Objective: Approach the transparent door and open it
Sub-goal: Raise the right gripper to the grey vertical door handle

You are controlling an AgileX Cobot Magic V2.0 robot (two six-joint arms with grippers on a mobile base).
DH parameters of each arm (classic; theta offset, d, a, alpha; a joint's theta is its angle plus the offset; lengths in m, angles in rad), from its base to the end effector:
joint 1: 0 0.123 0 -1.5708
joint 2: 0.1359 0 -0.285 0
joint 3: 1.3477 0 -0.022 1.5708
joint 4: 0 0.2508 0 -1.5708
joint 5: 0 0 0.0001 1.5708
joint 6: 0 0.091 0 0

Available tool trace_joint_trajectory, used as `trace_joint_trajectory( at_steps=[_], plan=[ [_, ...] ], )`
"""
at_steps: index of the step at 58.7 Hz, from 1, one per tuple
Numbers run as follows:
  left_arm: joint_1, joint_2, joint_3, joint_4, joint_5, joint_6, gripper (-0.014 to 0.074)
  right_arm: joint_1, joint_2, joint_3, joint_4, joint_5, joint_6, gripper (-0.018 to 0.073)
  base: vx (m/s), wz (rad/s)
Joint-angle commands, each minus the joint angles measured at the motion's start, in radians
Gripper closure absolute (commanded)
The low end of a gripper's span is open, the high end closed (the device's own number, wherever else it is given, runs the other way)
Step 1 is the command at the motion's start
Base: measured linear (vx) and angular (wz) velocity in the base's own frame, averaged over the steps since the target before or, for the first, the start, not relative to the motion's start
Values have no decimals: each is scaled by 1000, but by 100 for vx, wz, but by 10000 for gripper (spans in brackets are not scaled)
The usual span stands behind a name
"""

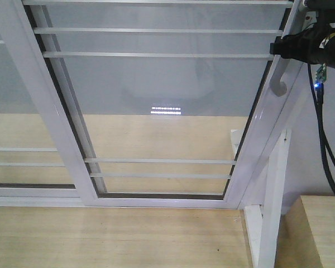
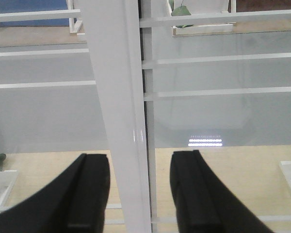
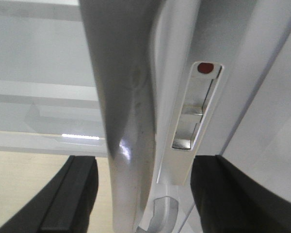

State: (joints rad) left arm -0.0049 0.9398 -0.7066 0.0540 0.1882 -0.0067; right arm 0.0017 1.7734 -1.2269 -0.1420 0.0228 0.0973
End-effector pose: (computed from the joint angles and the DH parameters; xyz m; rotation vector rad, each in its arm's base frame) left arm 0.2019 -0.0001 0.3291 0.0420 1.9044 0.0377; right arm 0.4098 0.0004 0.2581 -0.0456 2.0523 -0.0300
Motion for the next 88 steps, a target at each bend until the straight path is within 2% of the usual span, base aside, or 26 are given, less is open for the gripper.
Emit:
trace_joint_trajectory(
  at_steps=[1, 14, 30, 38, 48, 54, 70, 88],
  plan=[
    [-6, -10, -34, -7, -71, -9, 163, -3, -31, -38, 8, -105, 1, 91, 0, 0],
    [-6, -10, -34, -7, -72, -7, 163, -2, 1, -38, 23, -167, 0, 226, 0, 0],
    [-6, -10, -34, -7, -72, -7, 163, -2, 2, -38, 22, -209, 0, 476, 0, 0],
    [-6, -10, -34, -7, -72, -7, 163, -1, 2, -38, 22, -247, 0, 552, 0, 0],
    [-6, -10, -34, -7, -71, -7, 163, -1, 4, -38, 22, -280, 6, 564, 0, 0],
    [-6, -10, -34, -7, -71, -7, 163, 2, 4, -38, 21, -290, 56, 564, 0, 0],
    [-6, -10, -34, -7, -66, -7, 163, 80, 37, -59, -36, -324, 45, 564, 0, 0],
    [-6, -10, -34, -7, 1, -7, 163, 152, 172, -242, -27, -282, 72, 564, -1, -4]
  ],
)
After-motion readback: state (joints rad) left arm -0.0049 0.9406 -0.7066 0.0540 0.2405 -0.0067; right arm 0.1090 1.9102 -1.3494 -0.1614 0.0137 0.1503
